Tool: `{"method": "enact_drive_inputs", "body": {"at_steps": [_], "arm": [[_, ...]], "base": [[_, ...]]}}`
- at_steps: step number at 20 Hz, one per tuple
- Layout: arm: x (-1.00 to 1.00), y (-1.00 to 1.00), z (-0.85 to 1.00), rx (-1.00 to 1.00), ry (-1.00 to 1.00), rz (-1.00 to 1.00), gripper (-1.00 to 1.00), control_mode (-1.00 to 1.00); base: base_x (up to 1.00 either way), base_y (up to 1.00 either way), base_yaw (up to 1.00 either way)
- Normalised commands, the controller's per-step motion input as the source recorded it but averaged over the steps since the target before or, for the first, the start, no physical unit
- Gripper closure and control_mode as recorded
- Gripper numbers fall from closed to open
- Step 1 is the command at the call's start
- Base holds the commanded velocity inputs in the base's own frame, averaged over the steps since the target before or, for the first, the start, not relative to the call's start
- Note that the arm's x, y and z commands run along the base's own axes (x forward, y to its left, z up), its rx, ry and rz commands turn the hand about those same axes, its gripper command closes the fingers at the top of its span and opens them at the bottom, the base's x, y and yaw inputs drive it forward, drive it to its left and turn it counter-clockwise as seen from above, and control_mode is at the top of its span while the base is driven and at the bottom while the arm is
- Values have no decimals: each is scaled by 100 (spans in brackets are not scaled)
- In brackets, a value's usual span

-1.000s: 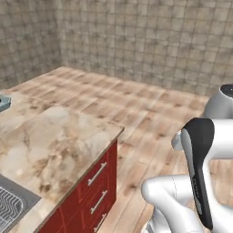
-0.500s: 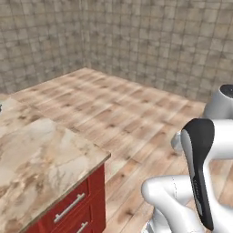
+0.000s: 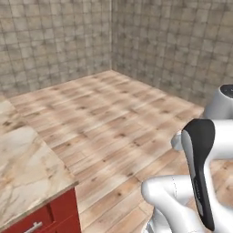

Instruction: Place the cold items (kiwi and avocado) from the fridge in one tupperware on the dining counter. Place the warm items (kebab skewer and hot dog) in the stove area in another tupperware.

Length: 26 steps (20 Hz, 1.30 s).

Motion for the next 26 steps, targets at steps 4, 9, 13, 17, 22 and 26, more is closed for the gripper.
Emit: {"method": "enact_drive_inputs", "body": {"at_steps": [4, 9, 13, 17, 22, 26], "arm": [[0, 0, 0, 0, 0, 0, 100, 100], [0, 0, 0, 0, 0, 0, 100, 100], [0, 0, 0, 0, 0, 0, 100, 100], [0, 0, 0, 0, 0, 0, 100, 100], [0, 0, 0, 0, 0, 0, 100, 100], [0, 0, 0, 0, 0, 0, 100, 100]], "base": [[100, -88, 38], [100, -79, 39], [100, -73, 39], [100, -56, 40], [100, -38, 43], [100, -9, 46]]}}
